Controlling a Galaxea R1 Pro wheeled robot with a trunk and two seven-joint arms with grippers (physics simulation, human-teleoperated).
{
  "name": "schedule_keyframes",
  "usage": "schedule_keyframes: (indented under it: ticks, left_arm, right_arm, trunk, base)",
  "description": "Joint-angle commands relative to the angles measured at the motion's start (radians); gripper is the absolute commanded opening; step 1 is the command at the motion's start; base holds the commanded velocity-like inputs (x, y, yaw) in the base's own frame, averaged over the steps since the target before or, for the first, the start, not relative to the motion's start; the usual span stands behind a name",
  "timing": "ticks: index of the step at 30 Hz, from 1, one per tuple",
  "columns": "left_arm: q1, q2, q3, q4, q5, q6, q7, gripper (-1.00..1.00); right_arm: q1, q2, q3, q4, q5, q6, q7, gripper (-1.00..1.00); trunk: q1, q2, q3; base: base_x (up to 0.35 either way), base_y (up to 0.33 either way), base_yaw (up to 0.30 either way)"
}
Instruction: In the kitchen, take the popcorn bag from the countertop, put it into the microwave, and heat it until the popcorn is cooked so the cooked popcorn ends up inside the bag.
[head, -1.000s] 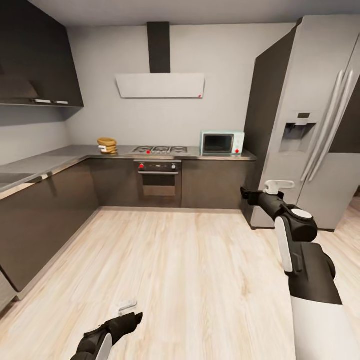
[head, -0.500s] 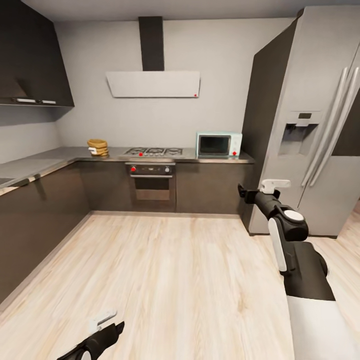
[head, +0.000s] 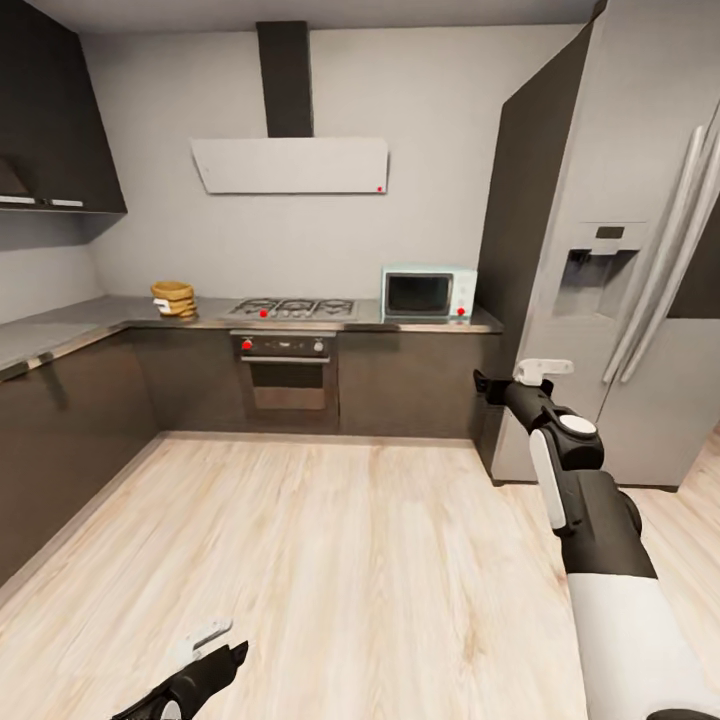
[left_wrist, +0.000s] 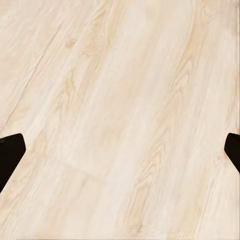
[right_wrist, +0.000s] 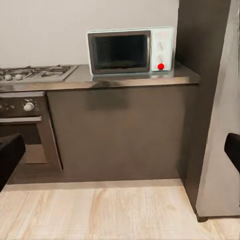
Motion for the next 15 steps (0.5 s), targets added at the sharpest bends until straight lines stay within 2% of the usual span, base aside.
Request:
schedule_keyframes:
  ticks: [1, 3, 6, 11, 15]
  left_arm:
    - [-0.001, -0.001, 0.001, -0.007, 0.006, 0.006, 0.0, 1.0]
    - [0.003, -0.001, 0.001, -0.018, 0.002, 0.004, -0.001, 1.0]
    - [0.027, 0.001, 0.002, -0.046, 0.0, 0.004, 0.003, 1.0]
    - [0.034, 0.0, 0.001, -0.038, 0.0, 0.004, 0.006, 1.0]
    - [0.035, -0.001, -0.002, -0.037, 0.001, 0.006, 0.005, 1.0]
  right_arm:
    - [0.003, 0.0, -0.002, -0.017, -0.005, -0.064, 0.003, 1.0]
    - [0.003, -0.001, -0.003, -0.024, -0.007, -0.093, 0.001, 1.0]
    - [0.004, -0.001, -0.002, -0.039, -0.01, -0.095, 0.001, 1.0]
    - [0.002, 0.001, 0.001, -0.039, -0.007, -0.033, 0.002, 1.0]
    - [-0.01, 0.003, 0.002, 0.024, 0.003, -0.002, -0.008, 1.0]
  trunk:
    - [0.001, -0.001, -0.001]
    - [0.001, -0.001, -0.001]
    - [0.001, -0.001, -0.001]
    - [0.001, -0.001, -0.001]
    - [0.001, -0.001, -0.001]
  base:
    - [0.291, -0.219, 0.0]
    - [0.291, -0.216, 0.0]
    - [0.291, -0.211, 0.0]
    - [0.291, -0.207, 0.0]
    - [0.291, -0.199, 0.1]
